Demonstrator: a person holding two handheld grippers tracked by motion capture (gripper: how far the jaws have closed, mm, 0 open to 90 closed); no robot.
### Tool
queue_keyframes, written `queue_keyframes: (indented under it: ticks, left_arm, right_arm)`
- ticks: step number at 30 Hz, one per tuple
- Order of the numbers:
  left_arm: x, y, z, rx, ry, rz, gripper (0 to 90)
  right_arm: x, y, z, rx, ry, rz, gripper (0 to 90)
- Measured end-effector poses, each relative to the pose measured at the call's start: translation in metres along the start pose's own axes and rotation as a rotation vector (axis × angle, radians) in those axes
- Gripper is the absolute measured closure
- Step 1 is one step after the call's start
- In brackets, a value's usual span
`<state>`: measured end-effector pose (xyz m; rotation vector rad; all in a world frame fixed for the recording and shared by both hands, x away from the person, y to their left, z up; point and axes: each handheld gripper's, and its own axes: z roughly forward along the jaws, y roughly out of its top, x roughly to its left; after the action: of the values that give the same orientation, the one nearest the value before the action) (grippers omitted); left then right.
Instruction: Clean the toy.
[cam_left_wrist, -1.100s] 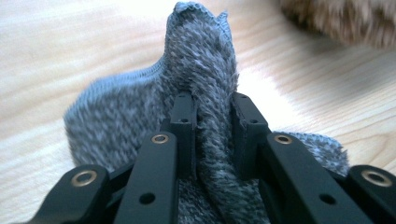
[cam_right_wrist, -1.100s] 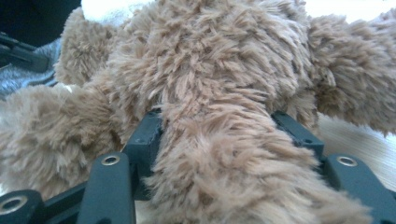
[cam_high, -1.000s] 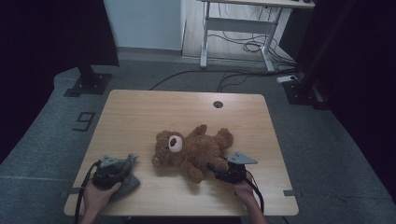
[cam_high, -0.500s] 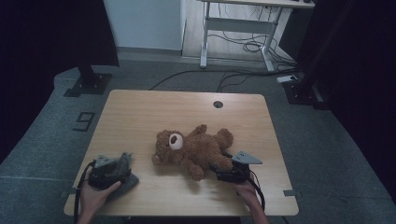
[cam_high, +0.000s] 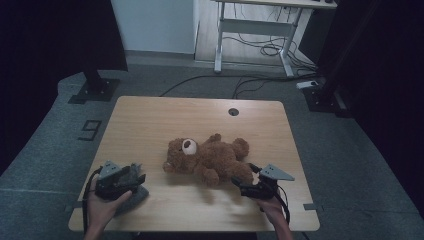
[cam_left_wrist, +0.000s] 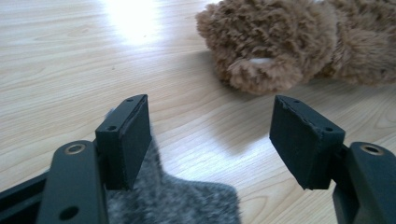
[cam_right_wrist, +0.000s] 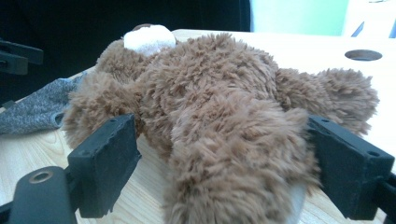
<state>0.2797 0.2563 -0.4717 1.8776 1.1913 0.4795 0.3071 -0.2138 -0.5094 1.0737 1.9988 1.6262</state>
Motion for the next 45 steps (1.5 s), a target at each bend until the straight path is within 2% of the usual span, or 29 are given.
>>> queue_keyframes:
  ticks: [6,10,14,19,23,26,29,32,40,45]
  left_arm:
    - [-0.01,-0.001,0.004,-0.053,-0.037,-0.021,30.2]
    - [-0.016,-0.005,0.009,-0.039,-0.062,-0.034,29.2]
    - [-0.022,-0.01,0.014,-0.022,-0.073,-0.02,29.3]
    - [-0.024,-0.022,0.009,-0.018,-0.089,-0.008,29.7]
    - [-0.022,-0.031,0.004,-0.022,-0.099,-0.028,30.0]
    - [-0.022,-0.034,0.003,-0.016,-0.091,-0.029,29.9]
    - [-0.022,-0.039,0.002,-0.017,-0.098,-0.039,29.9]
    - [-0.022,-0.04,0.004,0.004,-0.083,-0.023,29.5]
    - [-0.024,-0.041,0.007,0.022,-0.1,-0.015,27.6]
    - [-0.024,-0.04,0.005,0.013,-0.102,-0.018,26.2]
  right_arm:
    - [-0.002,0.0,-0.013,0.001,-0.028,0.005,13.8]
    - [-0.003,-0.005,-0.024,0.006,-0.041,0.011,14.0]
    - [-0.003,-0.014,-0.038,0.011,-0.062,0.022,14.0]
    - [-0.004,-0.028,-0.051,0.038,-0.093,0.017,14.0]
    - [-0.005,-0.038,-0.06,0.064,-0.12,0.016,14.2]
    - [-0.005,-0.049,-0.066,0.095,-0.138,0.009,14.3]
    - [-0.008,-0.057,-0.068,0.123,-0.159,0.014,14.8]
    - [-0.009,-0.056,-0.066,0.123,-0.169,0.024,15.1]
    - [-0.008,-0.059,-0.06,0.145,-0.162,0.009,15.1]
    - [-0.008,-0.059,-0.059,0.144,-0.162,0.008,15.1]
